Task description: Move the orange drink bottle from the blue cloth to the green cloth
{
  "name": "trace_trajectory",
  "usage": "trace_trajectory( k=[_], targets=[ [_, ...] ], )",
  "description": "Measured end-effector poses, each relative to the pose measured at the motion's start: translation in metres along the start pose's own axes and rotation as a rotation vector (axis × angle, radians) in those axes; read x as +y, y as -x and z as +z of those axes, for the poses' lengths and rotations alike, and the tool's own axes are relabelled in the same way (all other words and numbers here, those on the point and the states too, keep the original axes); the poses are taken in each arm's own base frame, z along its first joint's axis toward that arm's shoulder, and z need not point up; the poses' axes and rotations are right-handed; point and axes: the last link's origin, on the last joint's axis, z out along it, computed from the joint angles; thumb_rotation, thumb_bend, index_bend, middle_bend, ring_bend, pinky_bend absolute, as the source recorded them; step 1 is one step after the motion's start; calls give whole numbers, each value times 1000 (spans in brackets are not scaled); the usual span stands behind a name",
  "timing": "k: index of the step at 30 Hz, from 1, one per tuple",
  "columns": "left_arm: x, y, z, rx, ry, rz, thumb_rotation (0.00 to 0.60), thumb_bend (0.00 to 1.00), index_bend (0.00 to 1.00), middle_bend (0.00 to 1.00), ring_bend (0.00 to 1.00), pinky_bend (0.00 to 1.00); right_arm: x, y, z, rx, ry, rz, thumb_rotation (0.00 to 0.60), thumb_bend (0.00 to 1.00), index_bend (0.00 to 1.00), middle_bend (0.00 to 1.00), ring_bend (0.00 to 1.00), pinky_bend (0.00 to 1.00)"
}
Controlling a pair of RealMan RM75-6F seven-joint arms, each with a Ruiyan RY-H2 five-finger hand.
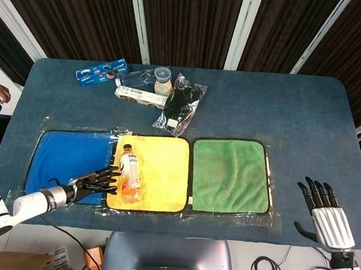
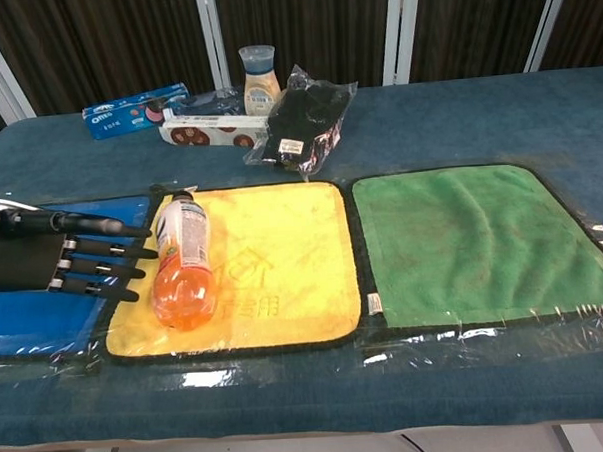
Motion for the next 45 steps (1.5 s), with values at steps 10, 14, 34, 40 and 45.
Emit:
trace_trajectory(
  k=[10, 14, 34, 40, 45],
  targets=[
    [13, 4, 21, -13, 8, -25, 600, 202, 0, 65, 43, 286, 2, -1, 0, 0, 7, 6, 600, 137, 0, 0, 0, 0],
    [16, 10, 25, -41, 12, -34, 600, 201, 0, 65, 43, 286, 2, -1, 0, -1, 7, 7, 600, 137, 0, 0, 0, 0],
    [33, 51, 50, -146, -9, -40, 600, 202, 0, 60, 37, 294, 5, -3, 0, -1, 5, 17, 600, 137, 0, 0, 0, 0],
    [36, 65, 57, -173, -7, -59, 600, 201, 0, 37, 23, 294, 5, -4, -1, 0, -1, 20, 600, 137, 0, 0, 0, 0],
    [38, 70, 62, -169, -6, -66, 600, 200, 0, 9, 0, 294, 5, -4, -1, 1, -2, 22, 600, 137, 0, 0, 0, 0]
  ],
)
